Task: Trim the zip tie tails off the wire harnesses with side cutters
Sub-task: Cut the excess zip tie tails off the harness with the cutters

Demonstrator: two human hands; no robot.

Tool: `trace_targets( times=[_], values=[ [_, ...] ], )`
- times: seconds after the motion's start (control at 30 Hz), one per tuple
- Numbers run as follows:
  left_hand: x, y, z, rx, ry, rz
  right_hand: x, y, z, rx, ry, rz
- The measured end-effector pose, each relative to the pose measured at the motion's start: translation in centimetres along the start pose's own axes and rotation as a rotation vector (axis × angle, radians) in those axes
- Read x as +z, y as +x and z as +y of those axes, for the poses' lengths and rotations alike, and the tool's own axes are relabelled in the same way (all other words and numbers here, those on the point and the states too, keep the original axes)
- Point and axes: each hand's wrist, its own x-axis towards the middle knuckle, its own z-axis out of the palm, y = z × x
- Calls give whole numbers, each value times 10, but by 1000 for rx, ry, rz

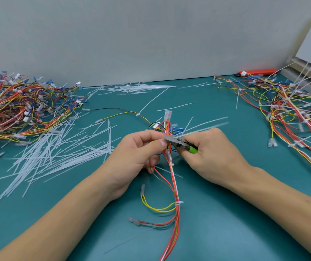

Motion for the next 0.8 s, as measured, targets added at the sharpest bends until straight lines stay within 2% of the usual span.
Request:
trace_targets(
  times=[0.8],
  values=[
    [-2, -1, 1, -6, -15, -11, 1, -2, 2, 23, 35, 23]
  ],
)
